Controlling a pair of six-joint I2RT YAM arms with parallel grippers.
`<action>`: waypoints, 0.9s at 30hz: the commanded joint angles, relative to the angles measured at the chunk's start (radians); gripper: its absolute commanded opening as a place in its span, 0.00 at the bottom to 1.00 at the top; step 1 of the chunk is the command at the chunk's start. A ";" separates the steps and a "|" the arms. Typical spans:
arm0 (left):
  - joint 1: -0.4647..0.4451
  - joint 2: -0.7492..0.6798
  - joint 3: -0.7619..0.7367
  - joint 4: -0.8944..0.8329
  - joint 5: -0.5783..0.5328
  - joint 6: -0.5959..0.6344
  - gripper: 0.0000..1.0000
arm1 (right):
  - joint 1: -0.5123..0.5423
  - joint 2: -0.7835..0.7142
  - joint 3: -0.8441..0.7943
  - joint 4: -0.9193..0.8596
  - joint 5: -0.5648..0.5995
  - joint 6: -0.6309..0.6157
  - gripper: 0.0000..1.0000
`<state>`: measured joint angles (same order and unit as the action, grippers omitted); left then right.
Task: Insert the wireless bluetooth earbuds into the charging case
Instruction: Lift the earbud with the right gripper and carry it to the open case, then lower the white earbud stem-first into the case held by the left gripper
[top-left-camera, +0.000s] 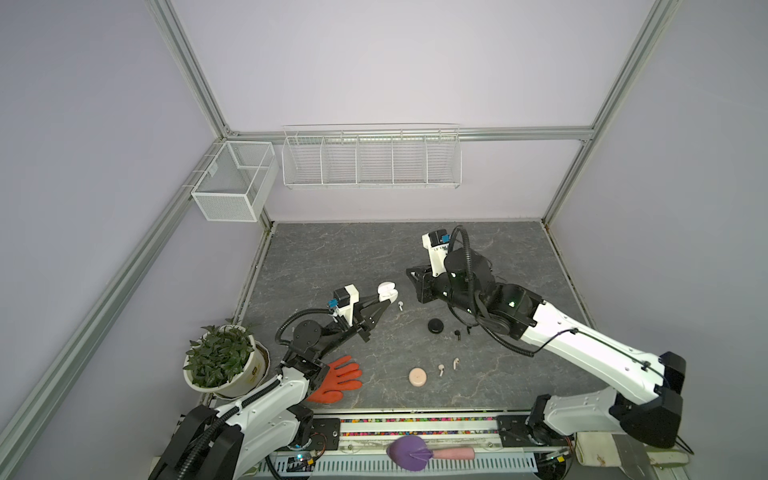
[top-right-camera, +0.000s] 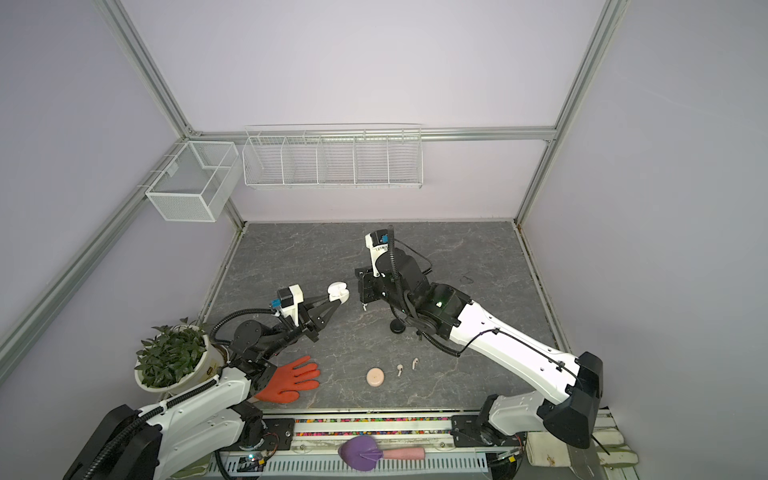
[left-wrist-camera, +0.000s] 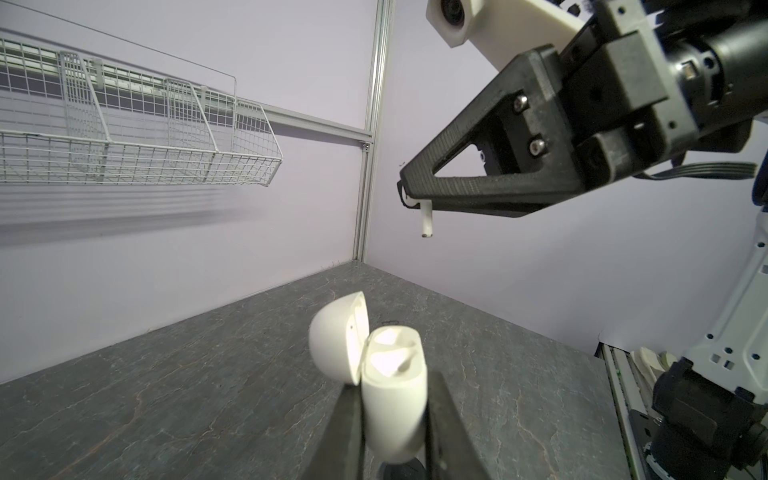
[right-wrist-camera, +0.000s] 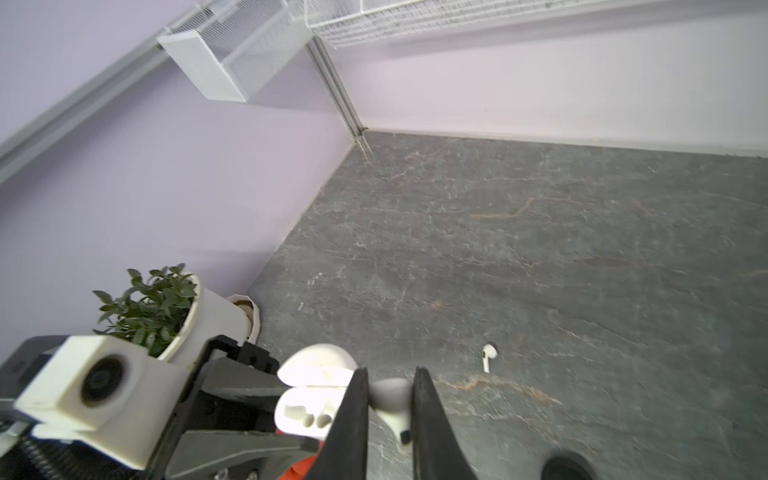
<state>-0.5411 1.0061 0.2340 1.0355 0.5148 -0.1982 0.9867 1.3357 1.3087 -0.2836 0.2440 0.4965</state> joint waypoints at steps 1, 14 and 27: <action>-0.005 -0.004 0.037 0.032 0.029 0.027 0.00 | 0.032 -0.013 -0.043 0.143 -0.031 -0.026 0.07; -0.005 -0.012 0.034 0.067 0.038 -0.003 0.00 | 0.078 -0.013 -0.133 0.315 -0.096 -0.089 0.07; -0.005 -0.026 0.019 0.083 0.025 -0.004 0.00 | 0.095 0.017 -0.140 0.317 -0.077 -0.095 0.07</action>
<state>-0.5438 0.9966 0.2382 1.0801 0.5365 -0.2008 1.0725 1.3415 1.1843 0.0055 0.1608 0.4137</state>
